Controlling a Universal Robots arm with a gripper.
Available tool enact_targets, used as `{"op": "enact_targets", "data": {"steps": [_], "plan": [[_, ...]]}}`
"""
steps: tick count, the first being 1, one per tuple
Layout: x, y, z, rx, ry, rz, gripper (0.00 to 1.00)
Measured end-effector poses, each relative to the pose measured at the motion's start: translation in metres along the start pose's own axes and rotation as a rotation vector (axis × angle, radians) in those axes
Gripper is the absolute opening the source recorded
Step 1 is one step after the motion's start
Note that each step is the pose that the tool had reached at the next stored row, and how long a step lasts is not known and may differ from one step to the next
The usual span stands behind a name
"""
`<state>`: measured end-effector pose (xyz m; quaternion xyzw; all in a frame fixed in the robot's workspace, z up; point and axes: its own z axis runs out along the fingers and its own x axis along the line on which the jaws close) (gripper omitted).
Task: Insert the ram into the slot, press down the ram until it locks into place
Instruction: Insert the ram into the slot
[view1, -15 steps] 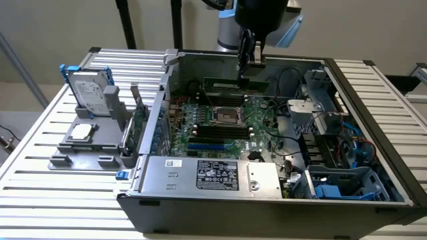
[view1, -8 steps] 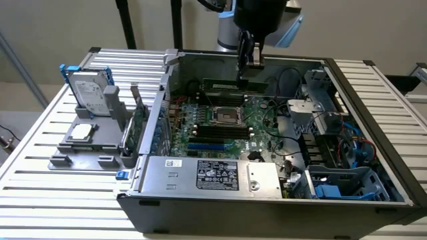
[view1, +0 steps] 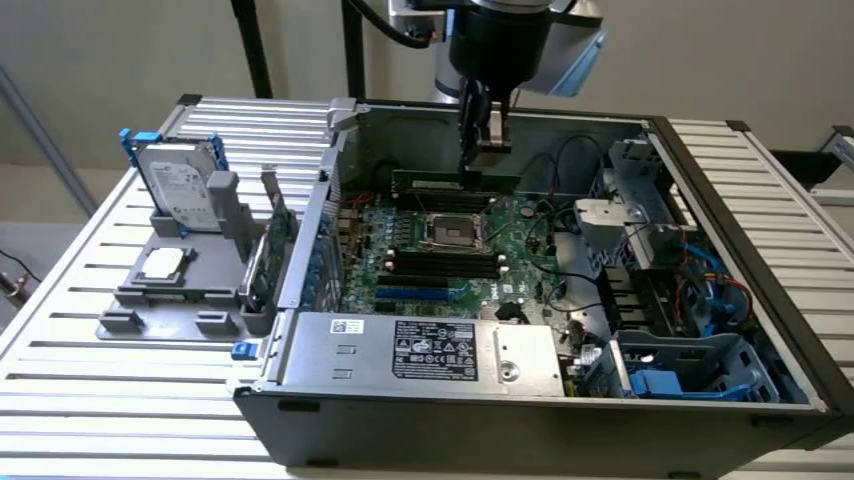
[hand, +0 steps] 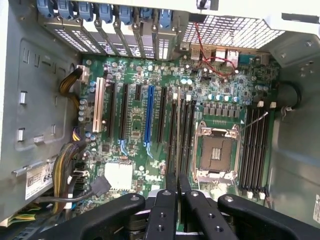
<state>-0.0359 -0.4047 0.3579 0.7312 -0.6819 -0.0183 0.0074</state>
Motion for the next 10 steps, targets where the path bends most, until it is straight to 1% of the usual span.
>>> {"op": "enact_targets", "data": {"steps": [6, 8, 10], "plan": [[0.000, -0.0008, 0.0108, -0.0001, 0.0001, -0.005, 0.13], [0.000, -0.0034, 0.0144, -0.0001, 0.0003, -0.005, 0.13], [0.001, -0.0082, 0.0179, 0.0000, 0.0000, -0.003, 0.13]]}}
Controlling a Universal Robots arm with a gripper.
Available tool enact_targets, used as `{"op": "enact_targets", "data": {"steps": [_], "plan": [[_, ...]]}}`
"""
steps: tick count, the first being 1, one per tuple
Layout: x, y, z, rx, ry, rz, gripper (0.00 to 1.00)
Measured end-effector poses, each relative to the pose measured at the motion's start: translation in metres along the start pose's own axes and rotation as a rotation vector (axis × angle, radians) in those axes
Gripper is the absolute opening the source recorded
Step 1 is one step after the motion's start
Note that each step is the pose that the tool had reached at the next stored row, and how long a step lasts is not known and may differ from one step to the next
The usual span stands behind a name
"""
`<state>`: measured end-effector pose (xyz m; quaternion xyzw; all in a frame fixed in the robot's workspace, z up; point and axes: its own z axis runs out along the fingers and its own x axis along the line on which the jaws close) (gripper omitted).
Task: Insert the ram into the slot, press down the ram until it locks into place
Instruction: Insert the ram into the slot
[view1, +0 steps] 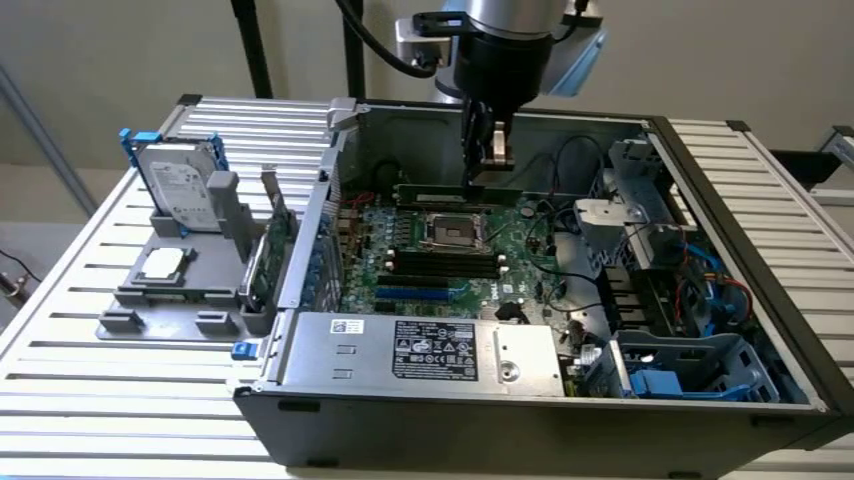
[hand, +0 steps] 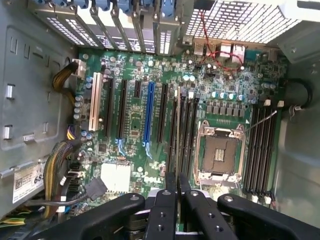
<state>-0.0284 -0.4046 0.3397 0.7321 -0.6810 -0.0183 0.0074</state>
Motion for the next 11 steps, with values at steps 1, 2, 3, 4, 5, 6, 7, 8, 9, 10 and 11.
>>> {"op": "enact_targets", "data": {"steps": [1, 2, 3, 4, 5, 6, 7, 8, 9, 10, 11], "plan": [[0.000, -0.0023, 0.0017, 0.0000, -0.0001, 0.003, 0.13], [0.000, -0.0034, 0.0035, 0.0001, -0.0001, 0.006, 0.13], [0.000, -0.0035, 0.0061, 0.0000, -0.0002, 0.007, 0.13], [0.000, -0.0035, 0.0079, 0.0001, -0.0003, 0.008, 0.13], [0.000, -0.0031, 0.0098, 0.0001, -0.0003, 0.010, 0.13], [0.000, -0.0026, 0.0117, 0.0002, -0.0004, 0.012, 0.13], [0.000, -0.0020, 0.0135, 0.0002, -0.0005, 0.014, 0.13], [0.000, -0.0010, 0.0154, 0.0003, -0.0005, 0.017, 0.13], [0.000, 0.0005, 0.0173, 0.0006, -0.0007, 0.021, 0.13], [0.000, 0.0018, 0.0191, 0.0011, -0.0008, 0.025, 0.13], [-0.001, 0.0031, 0.0210, 0.0018, -0.0010, 0.029, 0.13]]}}
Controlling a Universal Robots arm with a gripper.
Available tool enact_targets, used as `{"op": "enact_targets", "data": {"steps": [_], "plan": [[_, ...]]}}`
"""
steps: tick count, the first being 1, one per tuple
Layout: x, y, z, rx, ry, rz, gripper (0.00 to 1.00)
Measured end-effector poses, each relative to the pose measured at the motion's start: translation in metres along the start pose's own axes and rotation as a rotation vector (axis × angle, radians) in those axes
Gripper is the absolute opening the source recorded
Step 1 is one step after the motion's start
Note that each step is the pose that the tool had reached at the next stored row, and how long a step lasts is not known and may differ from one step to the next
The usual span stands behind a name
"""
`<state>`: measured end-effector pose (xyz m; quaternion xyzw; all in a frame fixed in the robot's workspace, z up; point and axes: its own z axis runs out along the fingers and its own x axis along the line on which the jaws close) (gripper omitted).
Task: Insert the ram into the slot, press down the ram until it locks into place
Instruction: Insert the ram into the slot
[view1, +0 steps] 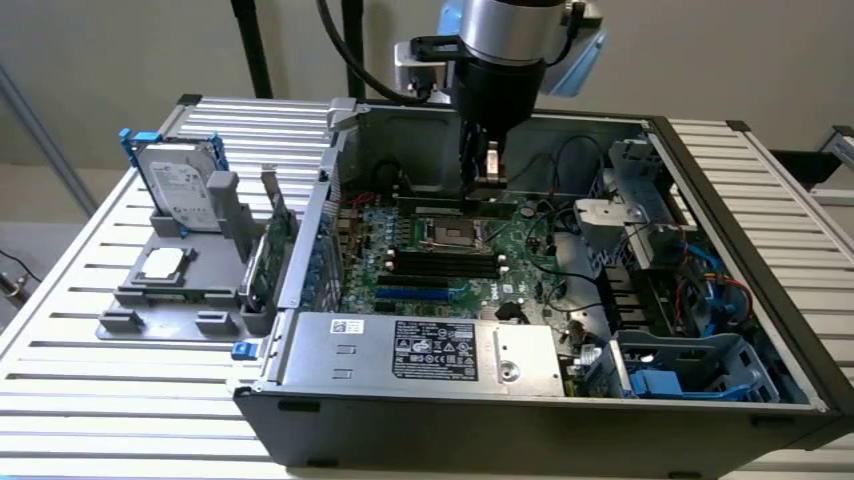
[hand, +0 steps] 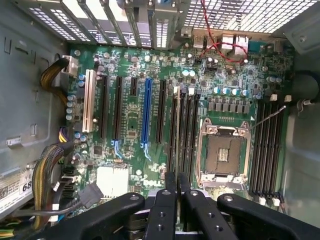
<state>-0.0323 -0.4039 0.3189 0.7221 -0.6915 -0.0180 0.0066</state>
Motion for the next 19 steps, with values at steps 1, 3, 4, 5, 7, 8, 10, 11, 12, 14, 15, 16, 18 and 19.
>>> {"op": "enact_targets", "data": {"steps": [1, 3, 4, 5, 7, 8, 10, 11, 12, 14, 15, 16, 18, 19], "plan": [[0.000, 0.0010, 0.0018, 0.0009, 0.0000, 0.003, 0.13], [-0.002, 0.0019, 0.0044, 0.0054, 0.0007, 0.004, 0.13], [-0.002, 0.0022, 0.0058, 0.0085, 0.0010, 0.005, 0.13], [-0.003, 0.0024, 0.0070, 0.0113, 0.0013, 0.005, 0.13], [-0.004, 0.0029, 0.0096, 0.0160, 0.0019, 0.007, 0.13], [-0.004, 0.0030, 0.0109, 0.0180, 0.0022, 0.007, 0.13], [-0.005, 0.0028, 0.0144, 0.0201, 0.0023, 0.007, 0.13], [-0.005, 0.0027, 0.0161, 0.0205, 0.0025, 0.008, 0.13], [-0.005, 0.0026, 0.0181, 0.0208, 0.0027, 0.008, 0.13], [-0.005, 0.0026, 0.0217, 0.0210, 0.0027, 0.009, 0.13], [-0.005, 0.0025, 0.0235, 0.0211, 0.0027, 0.010, 0.13], [-0.005, 0.0024, 0.0252, 0.0211, 0.0026, 0.010, 0.13], [-0.005, 0.0023, 0.0289, 0.0211, 0.0027, 0.011, 0.13], [-0.005, 0.0022, 0.0308, 0.0211, 0.0027, 0.012, 0.13]]}}
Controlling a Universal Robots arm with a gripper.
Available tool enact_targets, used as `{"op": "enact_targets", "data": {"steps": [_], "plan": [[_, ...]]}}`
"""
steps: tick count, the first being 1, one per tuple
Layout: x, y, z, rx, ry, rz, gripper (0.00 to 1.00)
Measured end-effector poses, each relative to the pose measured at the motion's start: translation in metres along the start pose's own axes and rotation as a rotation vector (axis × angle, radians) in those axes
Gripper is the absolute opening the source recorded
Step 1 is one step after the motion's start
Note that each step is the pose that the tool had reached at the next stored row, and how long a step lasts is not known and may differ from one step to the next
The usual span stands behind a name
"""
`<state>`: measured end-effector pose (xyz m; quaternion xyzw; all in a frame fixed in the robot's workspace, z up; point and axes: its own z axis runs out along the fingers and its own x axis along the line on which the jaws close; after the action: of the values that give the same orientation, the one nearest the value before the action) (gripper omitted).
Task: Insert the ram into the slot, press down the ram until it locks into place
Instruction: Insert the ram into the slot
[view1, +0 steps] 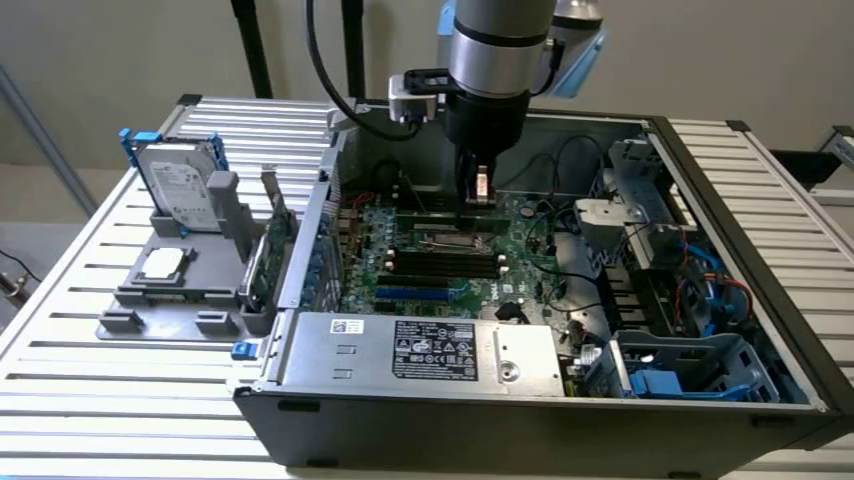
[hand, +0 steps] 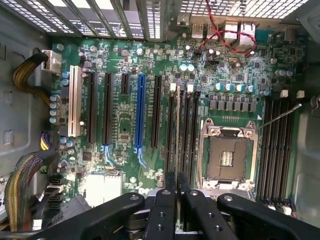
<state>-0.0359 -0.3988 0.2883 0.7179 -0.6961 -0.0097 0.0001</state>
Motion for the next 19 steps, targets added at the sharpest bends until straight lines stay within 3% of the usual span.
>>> {"op": "enact_targets", "data": {"steps": [15, 19], "plan": [[0.000, -0.0004, 0.0272, 0.0005, -0.0003, 0.029, 0.13], [0.000, -0.0004, 0.0341, 0.0031, 0.0001, 0.031, 0.13]]}}
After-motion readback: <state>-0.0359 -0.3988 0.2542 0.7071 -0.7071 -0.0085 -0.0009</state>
